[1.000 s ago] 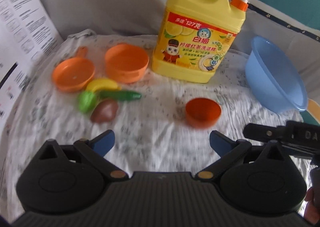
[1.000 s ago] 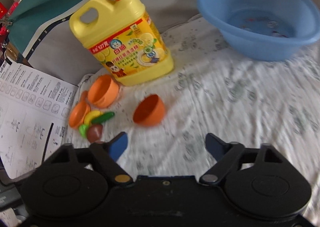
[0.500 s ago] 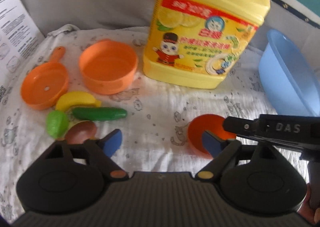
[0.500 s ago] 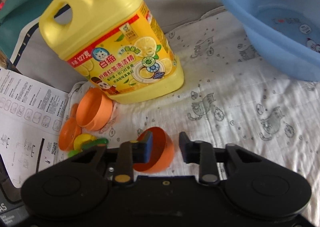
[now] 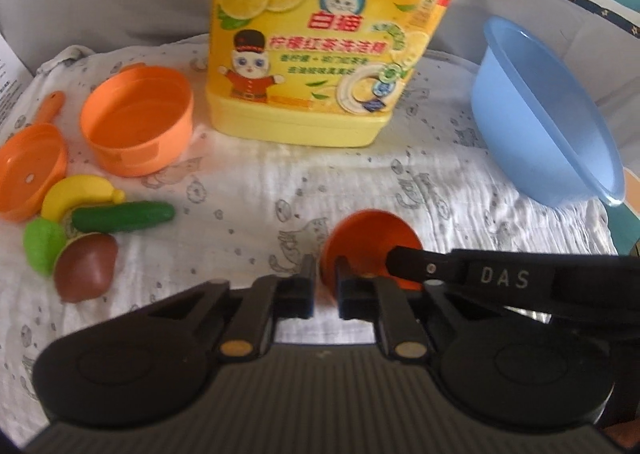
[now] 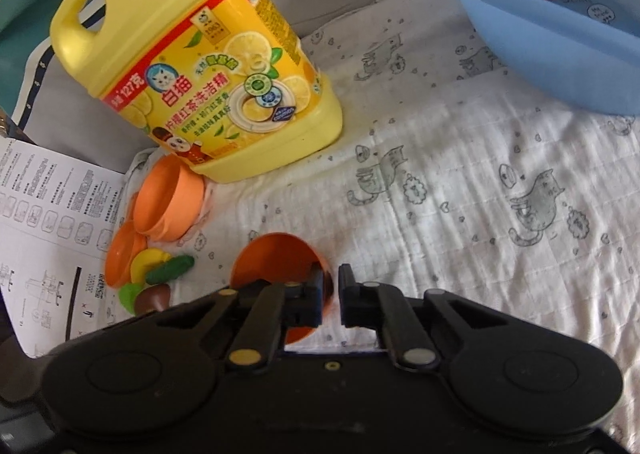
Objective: Organize plates and bowls
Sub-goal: 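Close both grippers on the orange bowl rim, then lift the orange bowl with both grippers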
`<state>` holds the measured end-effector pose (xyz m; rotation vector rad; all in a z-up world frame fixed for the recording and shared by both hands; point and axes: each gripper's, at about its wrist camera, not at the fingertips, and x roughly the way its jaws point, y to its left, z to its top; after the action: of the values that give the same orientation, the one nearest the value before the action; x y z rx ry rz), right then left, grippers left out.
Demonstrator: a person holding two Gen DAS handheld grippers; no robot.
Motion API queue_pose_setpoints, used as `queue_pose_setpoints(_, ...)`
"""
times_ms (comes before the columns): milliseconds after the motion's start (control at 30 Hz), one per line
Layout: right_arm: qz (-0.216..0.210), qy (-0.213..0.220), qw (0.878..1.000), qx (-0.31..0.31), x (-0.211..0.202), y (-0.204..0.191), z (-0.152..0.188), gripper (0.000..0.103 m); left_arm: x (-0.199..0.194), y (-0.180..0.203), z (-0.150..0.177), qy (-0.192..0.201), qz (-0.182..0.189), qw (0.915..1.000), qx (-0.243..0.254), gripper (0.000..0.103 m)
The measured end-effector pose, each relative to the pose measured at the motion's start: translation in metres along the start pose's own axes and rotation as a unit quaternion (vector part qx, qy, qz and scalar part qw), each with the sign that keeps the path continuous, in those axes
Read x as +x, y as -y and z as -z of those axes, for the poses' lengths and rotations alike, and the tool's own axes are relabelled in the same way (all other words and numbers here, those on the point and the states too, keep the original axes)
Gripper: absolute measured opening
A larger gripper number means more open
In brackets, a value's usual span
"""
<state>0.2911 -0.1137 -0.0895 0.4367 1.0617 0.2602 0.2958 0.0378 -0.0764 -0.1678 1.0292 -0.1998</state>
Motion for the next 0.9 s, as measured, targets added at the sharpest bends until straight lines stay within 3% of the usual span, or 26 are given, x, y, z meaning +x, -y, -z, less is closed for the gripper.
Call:
queue_pose_setpoints(400, -0.007, -0.006, 1.0, 0.009, -0.024, -0.004, 0.014, 0.007, -0.017, 0.005, 0.009, 0.001, -0.007, 1.0, 0.001, 0.008)
queue_pose_setpoints(900, -0.026, -0.01, 0.999, 0.019, -0.084, -0.002, 0.051, 0.007, -0.074, 0.021, 0.052, 0.003, 0.002, 0.9999, -0.016, 0.008)
